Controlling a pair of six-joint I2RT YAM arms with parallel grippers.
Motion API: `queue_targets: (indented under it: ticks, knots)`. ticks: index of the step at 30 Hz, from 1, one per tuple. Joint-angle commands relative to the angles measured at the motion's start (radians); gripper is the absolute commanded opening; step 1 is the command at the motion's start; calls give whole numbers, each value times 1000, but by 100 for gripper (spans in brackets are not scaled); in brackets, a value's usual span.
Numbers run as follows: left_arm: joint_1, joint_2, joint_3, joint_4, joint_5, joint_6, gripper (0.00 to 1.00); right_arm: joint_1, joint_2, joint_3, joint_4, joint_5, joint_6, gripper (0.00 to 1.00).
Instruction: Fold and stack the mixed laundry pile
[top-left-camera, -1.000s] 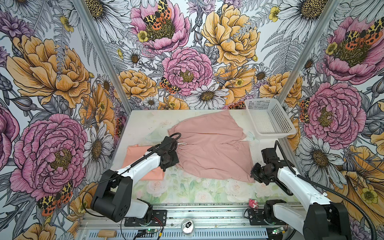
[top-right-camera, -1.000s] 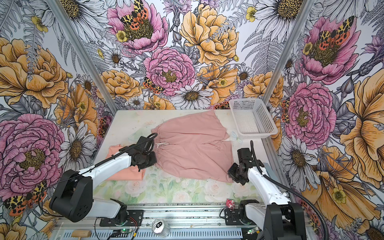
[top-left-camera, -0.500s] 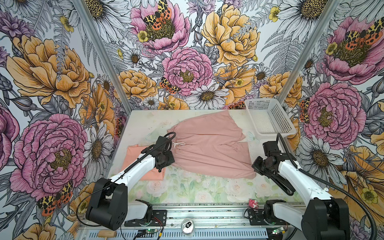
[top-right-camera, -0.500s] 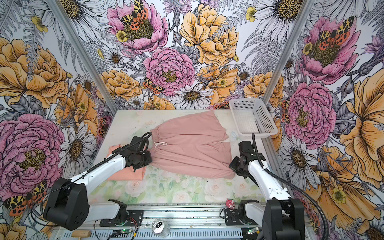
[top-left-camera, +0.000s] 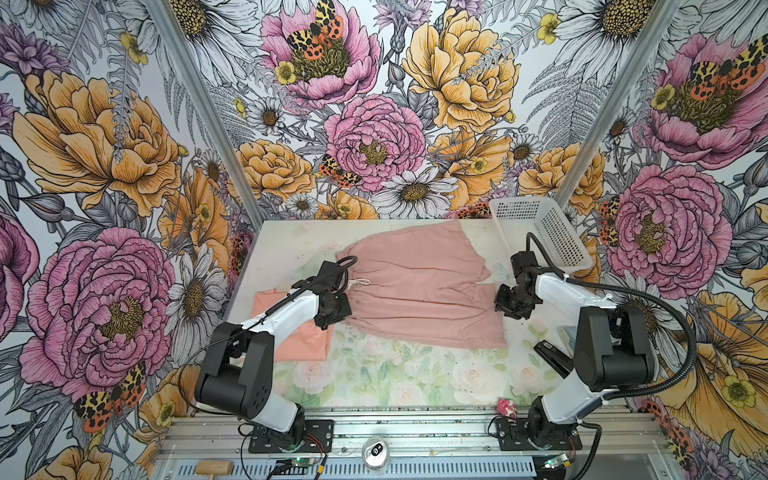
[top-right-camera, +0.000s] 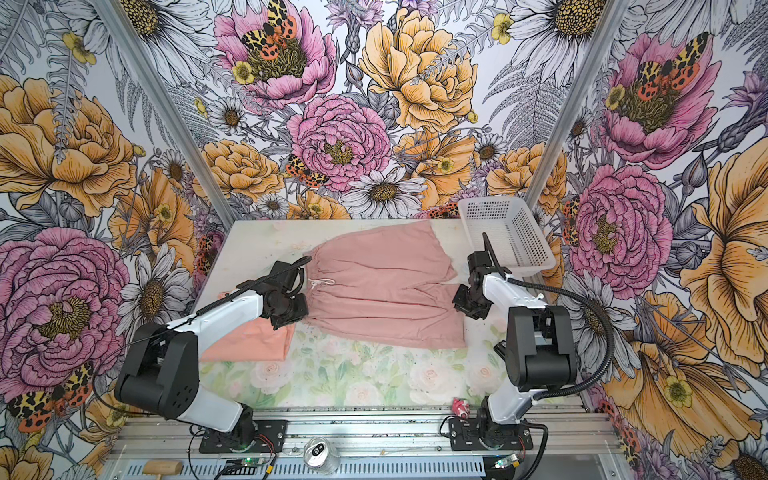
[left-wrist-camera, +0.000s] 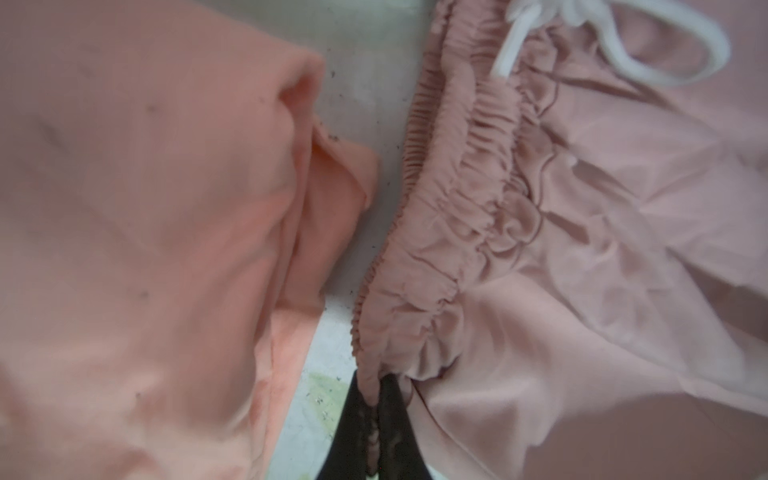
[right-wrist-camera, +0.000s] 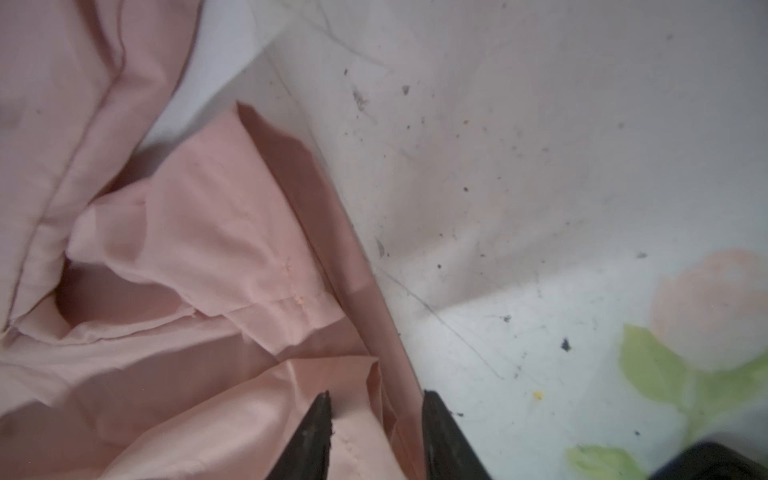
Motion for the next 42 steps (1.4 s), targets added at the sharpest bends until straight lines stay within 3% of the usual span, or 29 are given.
queue_targets:
  ticks: [1, 8, 21, 26, 35, 42]
  knots:
    - [15, 23, 13, 49, 25, 22, 0, -12, -154, -62, 7, -26, -20, 44]
    - [15, 43, 21, 53, 32, 22, 0, 27, -323, -279, -10, -94, 50, 43]
    - [19, 11, -4, 51, 33, 15, 0, 89, -288, -389, 125, -107, 68, 41]
    - [22, -2, -13, 50, 32, 14, 0, 91, -321, -401, 130, -116, 80, 30]
    - [26, -14, -13, 45, 35, 14, 0, 91, -375, -402, 92, -127, 101, 2]
    - [27, -61, -10, 27, 34, 9, 0, 81, -471, -318, -24, -105, 101, 0]
